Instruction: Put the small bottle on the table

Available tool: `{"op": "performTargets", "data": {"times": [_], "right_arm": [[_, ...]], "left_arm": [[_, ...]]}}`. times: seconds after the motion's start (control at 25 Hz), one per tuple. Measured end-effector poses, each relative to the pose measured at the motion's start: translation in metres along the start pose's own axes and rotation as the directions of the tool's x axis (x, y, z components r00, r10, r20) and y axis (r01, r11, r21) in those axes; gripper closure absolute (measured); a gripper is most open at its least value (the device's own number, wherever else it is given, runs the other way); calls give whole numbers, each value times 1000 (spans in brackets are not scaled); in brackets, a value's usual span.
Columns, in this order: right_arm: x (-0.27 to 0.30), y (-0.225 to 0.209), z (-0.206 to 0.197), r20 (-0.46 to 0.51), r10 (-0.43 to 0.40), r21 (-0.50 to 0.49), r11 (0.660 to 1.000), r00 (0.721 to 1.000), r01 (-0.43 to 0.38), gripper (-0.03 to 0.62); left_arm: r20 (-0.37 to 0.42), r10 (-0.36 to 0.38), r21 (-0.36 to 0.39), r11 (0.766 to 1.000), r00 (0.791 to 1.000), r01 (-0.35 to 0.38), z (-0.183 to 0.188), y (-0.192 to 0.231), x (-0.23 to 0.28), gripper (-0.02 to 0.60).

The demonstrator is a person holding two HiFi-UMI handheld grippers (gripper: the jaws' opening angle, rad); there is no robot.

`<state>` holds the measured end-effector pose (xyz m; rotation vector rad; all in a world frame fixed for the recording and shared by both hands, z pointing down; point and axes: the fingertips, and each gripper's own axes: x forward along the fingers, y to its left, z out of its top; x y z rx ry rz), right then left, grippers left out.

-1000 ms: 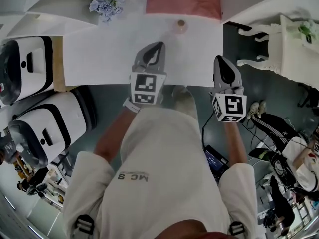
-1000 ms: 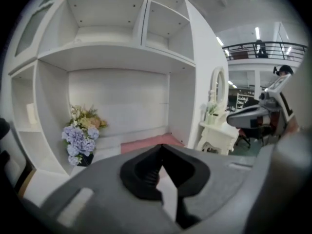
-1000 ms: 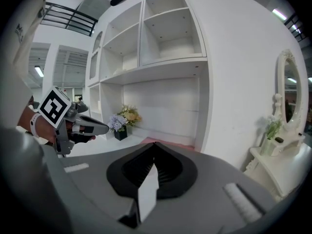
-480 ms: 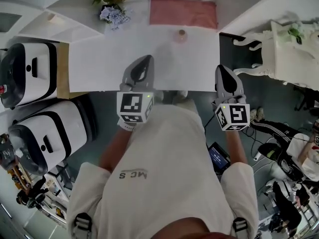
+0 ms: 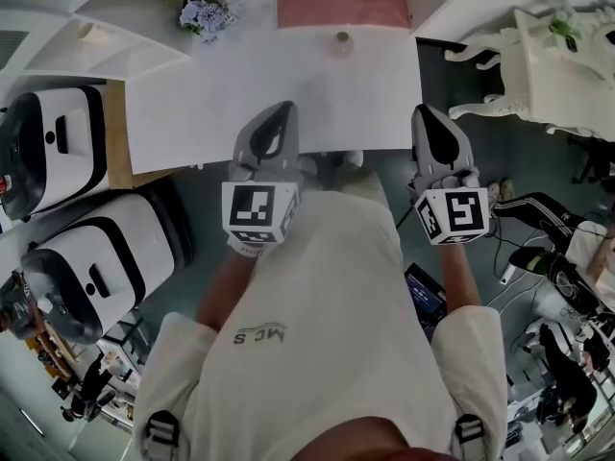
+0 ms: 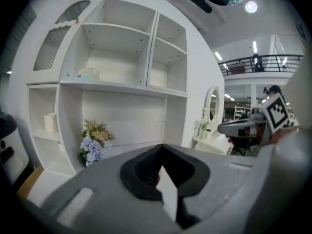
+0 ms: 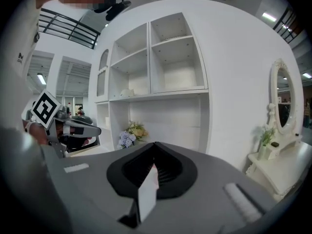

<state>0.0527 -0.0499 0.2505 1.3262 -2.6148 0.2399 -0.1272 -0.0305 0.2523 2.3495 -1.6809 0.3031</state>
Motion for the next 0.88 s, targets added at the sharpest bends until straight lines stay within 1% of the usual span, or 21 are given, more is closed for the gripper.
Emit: {"op": "performTargets", "data": {"times": [0.24,0.36,0.52,0.88], "right_arm": [[-6,19,-5,-7,30,-39,999,1000,-30,605],[-6,26,-6,-6,38,-39,998,999,-38,606],[-7,27,-4,1,37,-37,999,999,-37,605],[-7,25,4,-2,29,-37,999,1000,-29,605]], "left_arm": [[-10,-11,6,1000,1000,11,-8,-9,-13,580],[-8,-23,11,1000,1000,23,-9,-11,-16,580],[4,-28,19,999,1000,28,-7,-12,-18,580],[11,-22,3,1000,1000,22,0,-12,-19,580]]}}
